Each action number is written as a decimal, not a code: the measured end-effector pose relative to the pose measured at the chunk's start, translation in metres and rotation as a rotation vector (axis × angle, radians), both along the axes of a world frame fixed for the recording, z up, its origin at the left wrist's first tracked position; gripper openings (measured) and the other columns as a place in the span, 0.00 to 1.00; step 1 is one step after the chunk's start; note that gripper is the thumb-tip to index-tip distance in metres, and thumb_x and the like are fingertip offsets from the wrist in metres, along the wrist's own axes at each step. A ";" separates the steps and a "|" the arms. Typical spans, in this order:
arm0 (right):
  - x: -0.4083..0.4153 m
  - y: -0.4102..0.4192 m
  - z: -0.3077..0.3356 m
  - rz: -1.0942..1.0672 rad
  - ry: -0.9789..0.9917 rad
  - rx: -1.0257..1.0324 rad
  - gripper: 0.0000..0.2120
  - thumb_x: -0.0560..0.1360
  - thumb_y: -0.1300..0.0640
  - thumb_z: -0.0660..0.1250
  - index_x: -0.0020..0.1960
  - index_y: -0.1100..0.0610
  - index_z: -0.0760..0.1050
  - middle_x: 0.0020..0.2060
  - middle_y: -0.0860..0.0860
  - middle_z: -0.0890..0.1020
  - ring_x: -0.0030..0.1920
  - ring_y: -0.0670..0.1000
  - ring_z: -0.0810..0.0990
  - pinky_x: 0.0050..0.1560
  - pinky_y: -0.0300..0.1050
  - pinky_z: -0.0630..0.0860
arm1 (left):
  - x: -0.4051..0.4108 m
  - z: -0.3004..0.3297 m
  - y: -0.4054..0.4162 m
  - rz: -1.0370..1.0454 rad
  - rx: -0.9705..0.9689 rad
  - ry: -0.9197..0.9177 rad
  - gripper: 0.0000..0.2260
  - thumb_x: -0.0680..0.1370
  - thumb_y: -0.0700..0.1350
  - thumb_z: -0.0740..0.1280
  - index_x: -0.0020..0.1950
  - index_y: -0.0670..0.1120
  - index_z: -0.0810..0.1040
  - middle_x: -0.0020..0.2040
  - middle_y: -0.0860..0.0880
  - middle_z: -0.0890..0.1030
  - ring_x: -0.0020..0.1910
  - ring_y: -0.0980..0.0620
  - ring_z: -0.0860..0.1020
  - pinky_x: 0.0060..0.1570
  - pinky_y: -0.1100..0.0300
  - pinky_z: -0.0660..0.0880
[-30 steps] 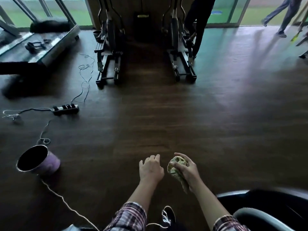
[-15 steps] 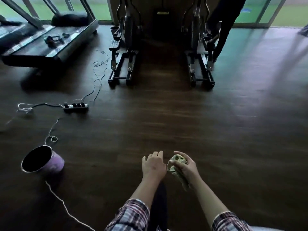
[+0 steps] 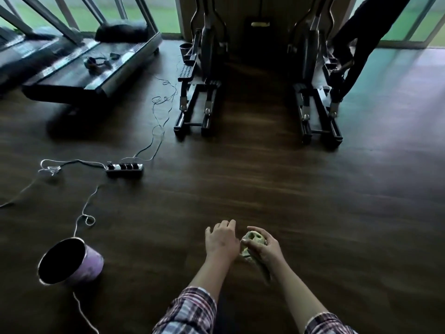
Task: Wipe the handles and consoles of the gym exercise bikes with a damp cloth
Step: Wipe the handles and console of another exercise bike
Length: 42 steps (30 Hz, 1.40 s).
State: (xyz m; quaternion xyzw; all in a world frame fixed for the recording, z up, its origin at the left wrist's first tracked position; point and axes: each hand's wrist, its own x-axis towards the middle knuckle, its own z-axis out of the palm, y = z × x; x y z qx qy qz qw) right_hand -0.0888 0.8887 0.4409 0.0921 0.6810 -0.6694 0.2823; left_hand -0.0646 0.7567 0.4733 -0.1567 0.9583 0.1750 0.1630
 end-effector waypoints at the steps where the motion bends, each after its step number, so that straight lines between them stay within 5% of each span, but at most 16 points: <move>1: -0.013 -0.019 0.001 0.007 -0.002 -0.010 0.17 0.69 0.67 0.75 0.56 0.57 0.79 0.46 0.57 0.81 0.39 0.49 0.81 0.33 0.39 0.79 | -0.014 0.001 -0.019 0.002 -0.002 -0.004 0.23 0.79 0.47 0.59 0.75 0.49 0.62 0.72 0.49 0.69 0.71 0.49 0.67 0.72 0.46 0.59; 9: -0.109 -0.141 0.016 -0.007 -0.019 -0.072 0.17 0.69 0.69 0.74 0.56 0.58 0.80 0.46 0.58 0.82 0.37 0.50 0.82 0.32 0.42 0.80 | -0.102 0.007 -0.137 0.024 -0.041 0.003 0.21 0.80 0.46 0.59 0.73 0.50 0.64 0.70 0.50 0.70 0.70 0.49 0.67 0.72 0.48 0.60; 13: -0.141 -0.177 0.024 0.017 0.013 -0.072 0.16 0.69 0.68 0.74 0.55 0.56 0.80 0.47 0.58 0.82 0.42 0.52 0.82 0.39 0.44 0.82 | -0.128 0.009 -0.170 0.043 -0.054 0.019 0.21 0.80 0.44 0.59 0.73 0.50 0.63 0.70 0.50 0.70 0.70 0.49 0.67 0.72 0.47 0.60; 28: -0.245 -0.281 0.027 0.167 0.100 -0.020 0.14 0.69 0.68 0.74 0.52 0.56 0.81 0.41 0.52 0.82 0.37 0.45 0.80 0.34 0.33 0.77 | -0.199 0.004 -0.264 0.210 -0.070 -0.007 0.20 0.80 0.49 0.58 0.72 0.50 0.64 0.68 0.49 0.72 0.68 0.48 0.70 0.70 0.46 0.61; 36: -0.335 -0.350 0.024 0.389 0.158 -0.012 0.15 0.68 0.68 0.75 0.48 0.51 0.81 0.41 0.53 0.83 0.41 0.49 0.80 0.46 0.43 0.79 | -0.271 0.002 -0.320 0.398 -0.050 -0.037 0.21 0.78 0.46 0.59 0.72 0.49 0.65 0.68 0.49 0.72 0.67 0.48 0.70 0.70 0.46 0.61; 42: -0.404 -0.418 0.035 0.595 0.133 -0.032 0.15 0.69 0.71 0.73 0.53 0.58 0.80 0.39 0.53 0.82 0.33 0.40 0.80 0.37 0.33 0.78 | -0.320 0.008 -0.366 0.602 -0.024 -0.032 0.21 0.78 0.47 0.60 0.72 0.49 0.66 0.68 0.49 0.72 0.68 0.48 0.70 0.71 0.46 0.60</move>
